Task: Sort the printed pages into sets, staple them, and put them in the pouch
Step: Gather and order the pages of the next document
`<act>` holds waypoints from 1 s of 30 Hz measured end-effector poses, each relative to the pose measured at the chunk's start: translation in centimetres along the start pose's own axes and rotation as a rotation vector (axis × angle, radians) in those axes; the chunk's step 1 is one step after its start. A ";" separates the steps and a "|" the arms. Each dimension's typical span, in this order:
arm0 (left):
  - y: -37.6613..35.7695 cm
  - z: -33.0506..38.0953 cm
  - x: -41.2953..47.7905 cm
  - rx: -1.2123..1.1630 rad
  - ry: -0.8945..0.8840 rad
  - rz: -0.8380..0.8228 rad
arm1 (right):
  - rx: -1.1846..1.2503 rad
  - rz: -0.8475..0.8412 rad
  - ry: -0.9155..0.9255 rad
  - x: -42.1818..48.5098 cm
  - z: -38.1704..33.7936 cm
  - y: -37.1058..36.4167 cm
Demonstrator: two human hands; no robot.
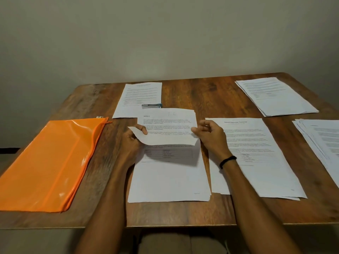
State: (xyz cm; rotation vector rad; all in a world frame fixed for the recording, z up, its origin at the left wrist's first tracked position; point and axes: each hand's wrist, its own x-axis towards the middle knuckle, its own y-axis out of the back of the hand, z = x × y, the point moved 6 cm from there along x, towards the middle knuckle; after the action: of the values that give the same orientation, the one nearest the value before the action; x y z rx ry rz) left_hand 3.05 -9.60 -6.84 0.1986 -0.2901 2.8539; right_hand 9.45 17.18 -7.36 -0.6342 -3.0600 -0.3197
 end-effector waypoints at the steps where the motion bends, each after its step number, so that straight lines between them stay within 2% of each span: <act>1: -0.1 0.0 0.3 0.005 -0.014 -0.019 | -0.020 0.003 0.006 -0.1 -0.2 -0.1; 5: 0.9 -1.0 0.5 0.037 0.016 0.053 | -0.049 0.100 0.040 -0.2 -0.8 0.3; 8: 0.6 -1.6 0.0 -0.015 0.031 0.008 | -0.034 0.135 0.042 -0.1 -0.5 0.3; 13: 0.6 -0.8 -0.3 0.004 -0.072 0.033 | -0.096 0.156 0.129 -0.3 -0.9 0.4; 16: 1.1 -1.6 0.0 0.055 -0.028 0.069 | -0.008 0.092 0.169 -0.5 -1.1 0.2; 19: 1.2 -1.8 0.3 0.042 -0.060 0.032 | 0.122 0.003 0.141 -0.5 -1.4 0.1; 22: 1.5 -1.3 0.0 0.105 -0.109 0.076 | 0.334 -0.118 0.116 -0.9 -2.2 -0.2; 25: 2.9 -2.3 0.5 0.159 -0.082 0.163 | 0.364 -0.201 0.142 -1.5 -3.0 -0.2; 28: 3.4 -2.9 1.0 0.169 -0.069 0.172 | 0.374 -0.278 0.097 -1.6 -3.0 -0.2; 30: 2.6 -2.7 1.1 0.120 -0.059 0.143 | 0.332 -0.235 0.044 -1.4 -2.5 -0.1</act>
State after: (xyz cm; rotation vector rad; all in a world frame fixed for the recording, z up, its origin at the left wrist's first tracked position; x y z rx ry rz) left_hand 1.01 -11.21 -9.75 0.2968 -0.1500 3.0132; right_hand 10.62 16.03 -5.02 -0.2496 -3.0410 0.1724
